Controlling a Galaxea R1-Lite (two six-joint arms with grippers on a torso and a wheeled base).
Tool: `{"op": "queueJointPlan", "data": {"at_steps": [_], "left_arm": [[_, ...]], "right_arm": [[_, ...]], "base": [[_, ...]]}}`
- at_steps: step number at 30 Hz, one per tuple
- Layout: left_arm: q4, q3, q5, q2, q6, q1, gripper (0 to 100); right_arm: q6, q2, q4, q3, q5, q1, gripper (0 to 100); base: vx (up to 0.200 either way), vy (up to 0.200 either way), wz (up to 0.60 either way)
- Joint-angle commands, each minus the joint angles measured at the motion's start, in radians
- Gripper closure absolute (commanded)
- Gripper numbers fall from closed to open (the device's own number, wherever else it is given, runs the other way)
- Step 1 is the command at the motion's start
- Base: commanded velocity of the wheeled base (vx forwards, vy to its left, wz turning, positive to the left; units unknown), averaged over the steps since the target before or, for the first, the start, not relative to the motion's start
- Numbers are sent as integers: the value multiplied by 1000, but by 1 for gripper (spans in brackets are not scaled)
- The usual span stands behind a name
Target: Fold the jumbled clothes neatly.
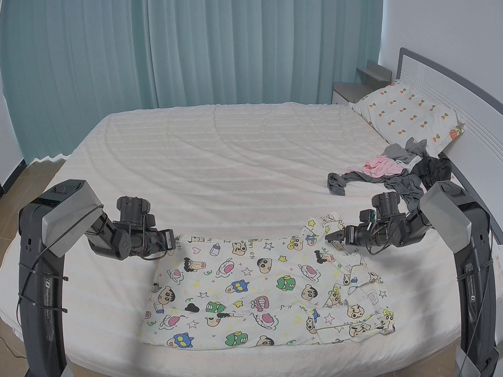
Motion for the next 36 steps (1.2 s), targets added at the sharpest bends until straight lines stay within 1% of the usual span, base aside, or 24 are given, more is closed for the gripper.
{"op": "queueJointPlan", "data": {"at_steps": [1, 2, 3, 14, 18, 23, 27, 29, 36], "left_arm": [[-10, 7, 0, -3, 0, 0, 100], [-10, 9, 0, -3, 0, 0, 100], [-10, 9, 0, -4, 0, 0, 100], [-12, 26, 0, -23, 0, 0, 100], [-12, 46, 2, -39, 1, 0, 100], [-13, 61, 2, -64, 0, 0, 100], [-24, 64, 3, -81, -6, 2, 100], [-50, 75, 14, -95, -6, 3, 100], [-62, 89, 29, -130, -6, 3, 100]], "right_arm": [[3, 34, 3, -32, 3, 9, 0], [3, 38, 6, -36, 7, 12, 0], [3, 41, 3, -39, 4, 14, 100], [6, 9, -9, -12, 13, 5, 100], [6, -72, -42, 76, 58, 0, 100], [11, -132, -109, 159, 87, -5, 100], [34, -152, -135, 180, 90, -6, 100], [41, -156, -152, 186, 90, -6, 100], [41, -175, -170, 198, 90, -18, 100]], "base": [[0, 0, 0], [0, 0, 0], [0, 0, 0], [0, 0, 0], [0, 0, 0], [0, 0, 0], [0, 0, 0], [0, 0, 0], [0, 0, 0]]}}
